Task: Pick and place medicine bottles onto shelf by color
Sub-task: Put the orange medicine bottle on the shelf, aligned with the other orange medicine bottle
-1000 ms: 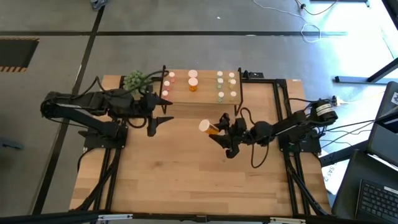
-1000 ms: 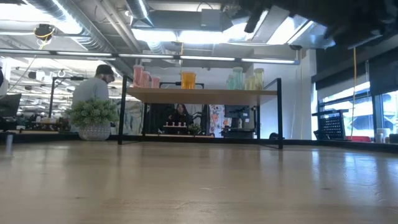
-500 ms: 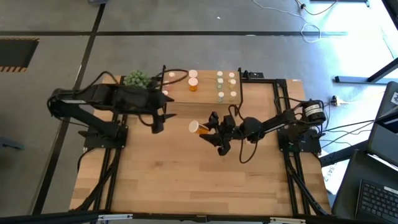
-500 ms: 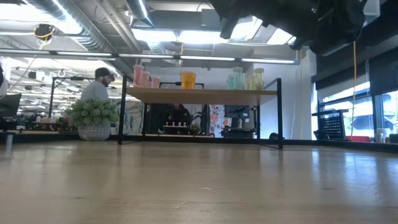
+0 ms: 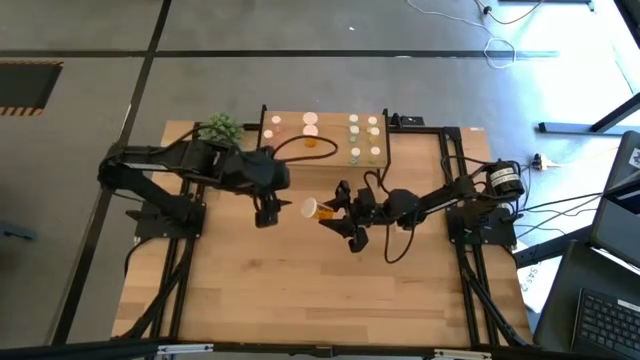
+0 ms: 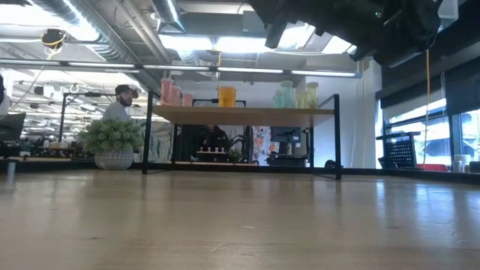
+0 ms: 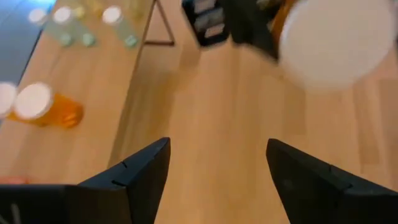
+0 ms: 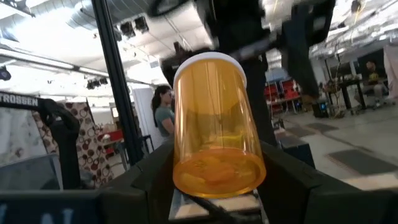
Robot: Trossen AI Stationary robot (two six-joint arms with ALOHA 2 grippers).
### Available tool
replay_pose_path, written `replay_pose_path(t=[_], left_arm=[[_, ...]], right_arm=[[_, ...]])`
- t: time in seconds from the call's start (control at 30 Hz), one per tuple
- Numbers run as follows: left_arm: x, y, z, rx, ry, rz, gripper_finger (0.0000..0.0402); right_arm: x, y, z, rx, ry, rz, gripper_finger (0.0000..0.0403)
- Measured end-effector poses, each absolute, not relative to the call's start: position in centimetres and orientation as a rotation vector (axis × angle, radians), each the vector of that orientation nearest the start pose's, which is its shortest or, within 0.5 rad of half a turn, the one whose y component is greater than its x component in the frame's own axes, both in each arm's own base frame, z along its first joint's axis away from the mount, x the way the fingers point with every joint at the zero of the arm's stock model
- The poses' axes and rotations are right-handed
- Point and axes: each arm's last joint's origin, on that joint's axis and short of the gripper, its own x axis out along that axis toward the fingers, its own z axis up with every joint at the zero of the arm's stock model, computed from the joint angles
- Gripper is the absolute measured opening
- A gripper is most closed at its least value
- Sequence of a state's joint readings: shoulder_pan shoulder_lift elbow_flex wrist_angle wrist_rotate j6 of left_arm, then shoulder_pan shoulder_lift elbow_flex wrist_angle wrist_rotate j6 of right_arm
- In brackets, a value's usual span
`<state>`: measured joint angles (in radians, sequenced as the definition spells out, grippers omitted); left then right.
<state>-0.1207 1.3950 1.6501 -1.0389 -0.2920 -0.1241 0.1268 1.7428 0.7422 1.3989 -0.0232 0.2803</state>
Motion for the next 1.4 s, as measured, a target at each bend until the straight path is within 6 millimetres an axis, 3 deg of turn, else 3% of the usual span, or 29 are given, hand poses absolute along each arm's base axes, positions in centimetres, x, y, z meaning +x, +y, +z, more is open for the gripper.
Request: replay_pose_path(t=[0.37,0.97,1.4], left_arm=[[27.1,-3.0,42.7,-0.052,0.631,0.029,0.0261],[27.2,-3.2,42.8,-0.067,0.617,-0.027,0.0261],[29.0,-3.2,41.8,-0.051,0.626,0.007,0.0261]], right_arm=[[33.6,4.4,22.3,0.292,-0.331,0.203,0.0194],[33.6,4.4,22.3,0.292,-0.323,0.204,0.0193],[33.6,4.2,22.2,0.271,-0.318,0.195,0.0194]])
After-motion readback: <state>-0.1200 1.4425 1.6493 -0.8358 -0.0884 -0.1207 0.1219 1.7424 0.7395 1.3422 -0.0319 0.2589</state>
